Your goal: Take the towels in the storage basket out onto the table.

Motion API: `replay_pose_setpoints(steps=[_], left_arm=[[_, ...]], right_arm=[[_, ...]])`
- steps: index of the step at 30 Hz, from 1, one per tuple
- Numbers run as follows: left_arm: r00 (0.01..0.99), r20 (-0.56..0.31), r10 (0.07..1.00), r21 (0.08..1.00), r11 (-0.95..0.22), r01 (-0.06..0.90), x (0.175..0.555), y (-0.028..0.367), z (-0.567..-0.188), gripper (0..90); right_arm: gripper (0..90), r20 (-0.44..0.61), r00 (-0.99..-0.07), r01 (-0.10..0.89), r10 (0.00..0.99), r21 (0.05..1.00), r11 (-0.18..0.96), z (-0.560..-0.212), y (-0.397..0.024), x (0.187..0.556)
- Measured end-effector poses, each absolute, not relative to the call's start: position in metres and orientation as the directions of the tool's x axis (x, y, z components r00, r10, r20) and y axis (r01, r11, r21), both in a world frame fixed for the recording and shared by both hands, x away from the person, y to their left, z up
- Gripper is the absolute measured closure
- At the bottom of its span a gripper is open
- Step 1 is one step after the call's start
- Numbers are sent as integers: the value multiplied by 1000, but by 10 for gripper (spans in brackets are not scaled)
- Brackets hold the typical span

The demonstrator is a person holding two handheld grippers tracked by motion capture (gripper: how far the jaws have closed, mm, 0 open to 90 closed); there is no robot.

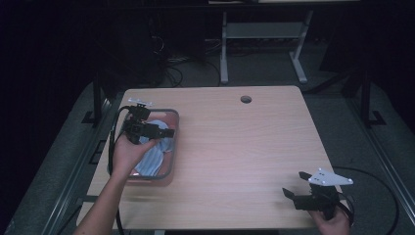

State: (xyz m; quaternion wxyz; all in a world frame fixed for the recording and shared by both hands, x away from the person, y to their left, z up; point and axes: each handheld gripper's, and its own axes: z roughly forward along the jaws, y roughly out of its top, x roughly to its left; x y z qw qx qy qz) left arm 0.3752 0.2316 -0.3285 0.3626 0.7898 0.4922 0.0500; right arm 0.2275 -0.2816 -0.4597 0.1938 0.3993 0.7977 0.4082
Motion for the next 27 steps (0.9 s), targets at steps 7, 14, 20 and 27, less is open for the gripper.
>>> replay_pose_setpoints(steps=[7,14,20,27], left_arm=[[468,-274,840,612,-223,759,376,248,-337,229],[419,-254,872,594,-201,779,377,262,-349,232],[380,-243,893,558,-192,807,383,266,-363,255],[336,-230,913,526,-174,833,388,270,-376,317]], right_arm=[[147,14,-606,476,795,807,349,-460,-282,227],[147,16,-612,475,791,807,351,-460,-281,227],[147,18,-611,476,791,807,349,-460,-281,226],[147,18,-615,473,788,808,351,-460,-281,227]])
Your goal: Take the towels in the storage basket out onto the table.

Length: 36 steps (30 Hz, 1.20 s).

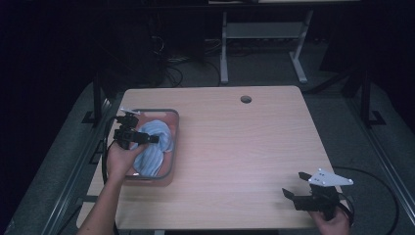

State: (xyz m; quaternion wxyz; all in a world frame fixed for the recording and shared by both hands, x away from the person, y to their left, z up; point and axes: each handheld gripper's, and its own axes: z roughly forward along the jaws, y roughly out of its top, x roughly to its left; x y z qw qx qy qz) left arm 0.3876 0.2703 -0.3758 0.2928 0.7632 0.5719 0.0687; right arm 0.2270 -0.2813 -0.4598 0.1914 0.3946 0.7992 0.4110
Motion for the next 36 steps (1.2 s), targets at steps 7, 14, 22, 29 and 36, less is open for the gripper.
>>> replay_pose_setpoints(steps=[7,14,22,29,36], left_arm=[[316,-199,928,483,-188,855,393,269,-387,391],[326,-189,926,453,-212,866,397,264,-391,571],[337,-161,928,456,-233,859,392,265,-389,763],[356,-173,918,502,-229,834,382,273,-381,771],[392,-183,902,562,-232,794,371,276,-362,771]], right_arm=[[147,17,-620,471,784,808,355,-460,-279,227],[147,23,-617,477,786,806,351,-461,-279,227],[147,12,-628,467,778,806,364,-461,-276,227],[147,0,-602,460,799,818,346,-457,-283,225],[147,5,-599,467,801,815,344,-458,-281,226]])
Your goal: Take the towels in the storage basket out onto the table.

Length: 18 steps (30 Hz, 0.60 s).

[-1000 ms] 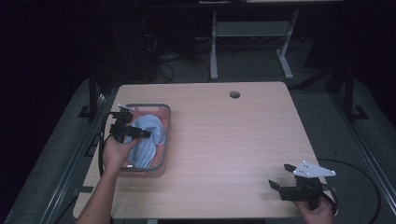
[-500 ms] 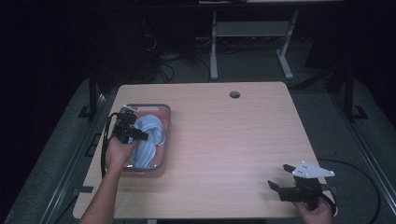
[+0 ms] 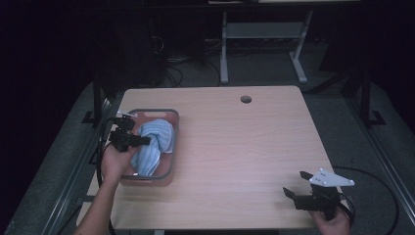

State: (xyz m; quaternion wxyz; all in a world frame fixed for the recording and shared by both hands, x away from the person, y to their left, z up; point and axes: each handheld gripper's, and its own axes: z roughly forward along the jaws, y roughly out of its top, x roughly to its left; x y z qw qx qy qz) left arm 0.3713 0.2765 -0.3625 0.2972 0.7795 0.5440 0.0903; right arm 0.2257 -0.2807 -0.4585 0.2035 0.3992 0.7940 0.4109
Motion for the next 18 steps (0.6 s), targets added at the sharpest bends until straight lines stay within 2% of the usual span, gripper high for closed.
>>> replay_pose_setpoints(steps=[8,18], left_arm=[[421,-153,894,615,-247,748,358,280,-332,773],[415,-168,894,635,-224,739,352,291,-314,773]], right_arm=[[147,4,-600,468,800,813,347,-458,-279,225],[147,4,-602,466,799,814,348,-458,-280,226]])
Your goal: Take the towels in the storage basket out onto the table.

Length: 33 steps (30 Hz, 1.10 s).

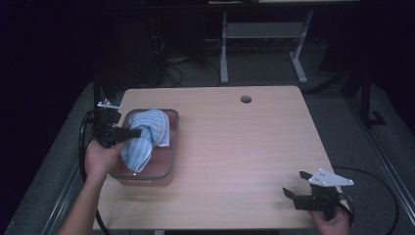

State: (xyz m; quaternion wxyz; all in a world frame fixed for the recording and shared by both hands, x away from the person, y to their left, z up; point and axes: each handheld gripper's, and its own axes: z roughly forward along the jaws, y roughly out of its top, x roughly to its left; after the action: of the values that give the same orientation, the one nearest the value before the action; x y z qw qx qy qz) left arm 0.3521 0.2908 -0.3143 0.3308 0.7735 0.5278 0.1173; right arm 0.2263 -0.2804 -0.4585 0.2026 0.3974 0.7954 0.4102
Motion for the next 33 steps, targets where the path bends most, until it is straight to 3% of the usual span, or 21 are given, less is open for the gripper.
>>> replay_pose_setpoints(steps=[33], left_arm=[[515,-169,840,706,-262,658,351,250,-262,772]], right_arm=[[146,8,-589,467,808,819,333,-457,-285,226]])
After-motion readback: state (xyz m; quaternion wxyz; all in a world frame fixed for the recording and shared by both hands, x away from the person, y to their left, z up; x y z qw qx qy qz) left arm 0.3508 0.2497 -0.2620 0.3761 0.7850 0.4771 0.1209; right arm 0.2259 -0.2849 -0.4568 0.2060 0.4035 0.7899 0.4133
